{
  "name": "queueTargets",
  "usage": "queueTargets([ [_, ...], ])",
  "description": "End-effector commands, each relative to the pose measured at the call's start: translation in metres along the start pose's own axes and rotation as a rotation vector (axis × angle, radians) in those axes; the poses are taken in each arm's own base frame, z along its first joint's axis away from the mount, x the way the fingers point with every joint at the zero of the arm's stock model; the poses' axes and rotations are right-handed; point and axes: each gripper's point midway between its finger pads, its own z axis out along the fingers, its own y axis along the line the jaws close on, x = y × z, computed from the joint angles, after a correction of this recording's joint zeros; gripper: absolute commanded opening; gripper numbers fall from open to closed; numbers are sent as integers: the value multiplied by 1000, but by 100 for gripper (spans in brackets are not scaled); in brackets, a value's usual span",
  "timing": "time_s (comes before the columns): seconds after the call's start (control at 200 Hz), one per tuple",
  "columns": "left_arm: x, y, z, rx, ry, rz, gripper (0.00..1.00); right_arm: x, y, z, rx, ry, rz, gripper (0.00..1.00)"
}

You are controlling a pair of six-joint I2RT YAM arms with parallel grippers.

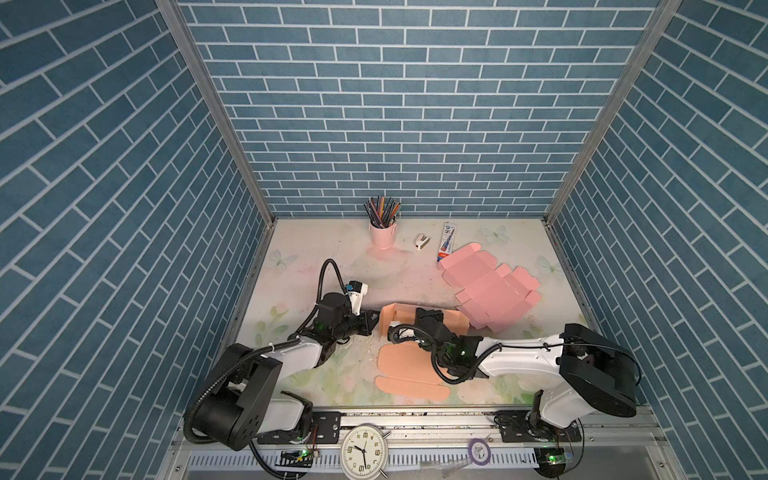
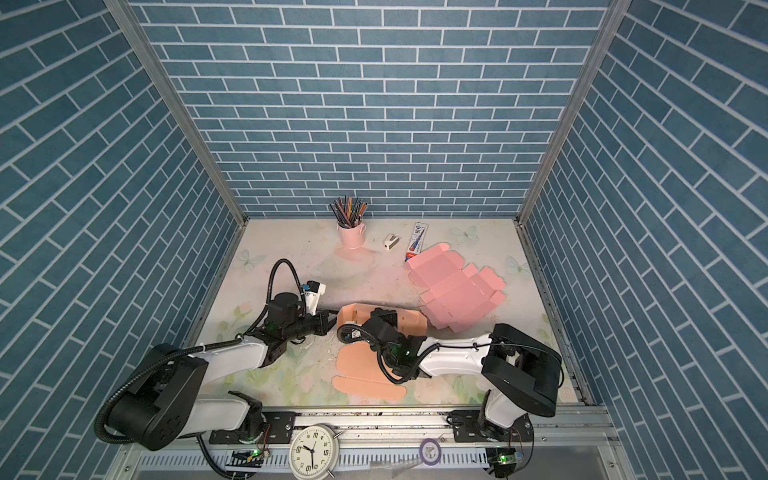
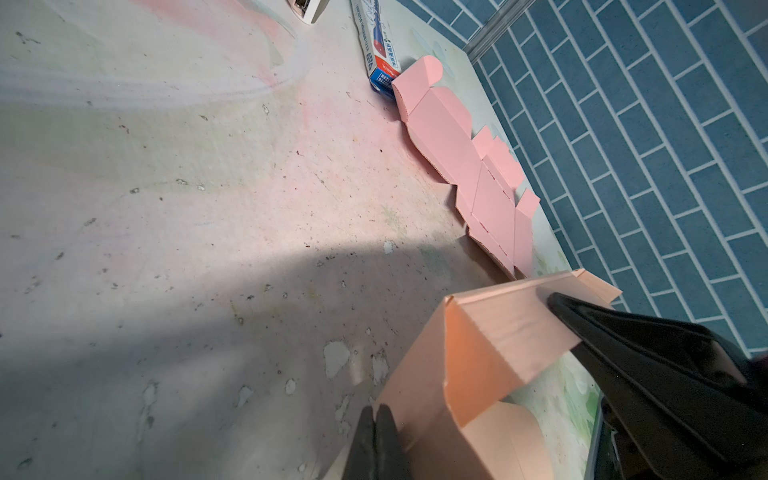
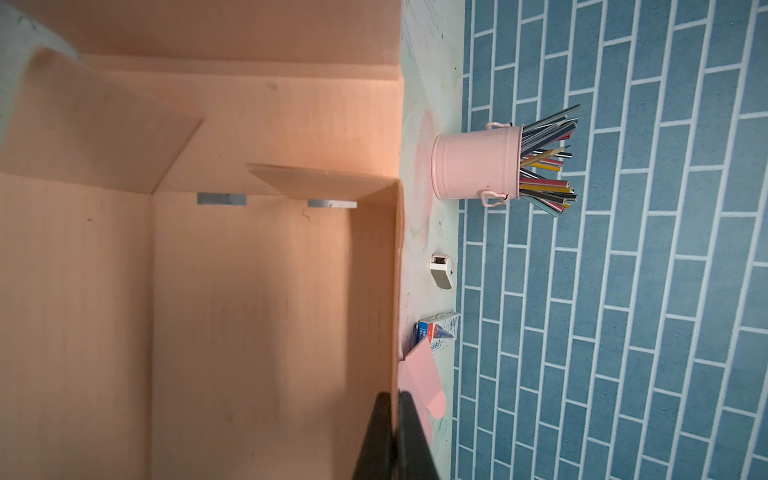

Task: Fold the paper box

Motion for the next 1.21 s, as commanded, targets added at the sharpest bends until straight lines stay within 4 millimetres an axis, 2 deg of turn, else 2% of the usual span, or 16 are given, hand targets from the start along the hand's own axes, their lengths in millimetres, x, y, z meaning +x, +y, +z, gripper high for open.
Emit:
queueTargets([
  [0.0, 4, -10, 0, 23, -2, 29, 1, -1, 4, 1, 3, 6, -59, 0],
  [0.355, 21, -16, -9, 16, -2, 53, 2, -4, 3, -4, 12, -6, -58, 0],
  [0.71, 35, -17, -15, 8, -10, 87, 10, -1, 1, -6, 20, 1, -52, 0],
  [0.995, 34, -26, -16, 40, -29, 131, 15, -3, 3, -7, 18, -7, -51, 0],
  [1.2, 41, -32, -13, 58, -18, 164, 17, -4, 8, -6, 10, -8, -55, 0],
])
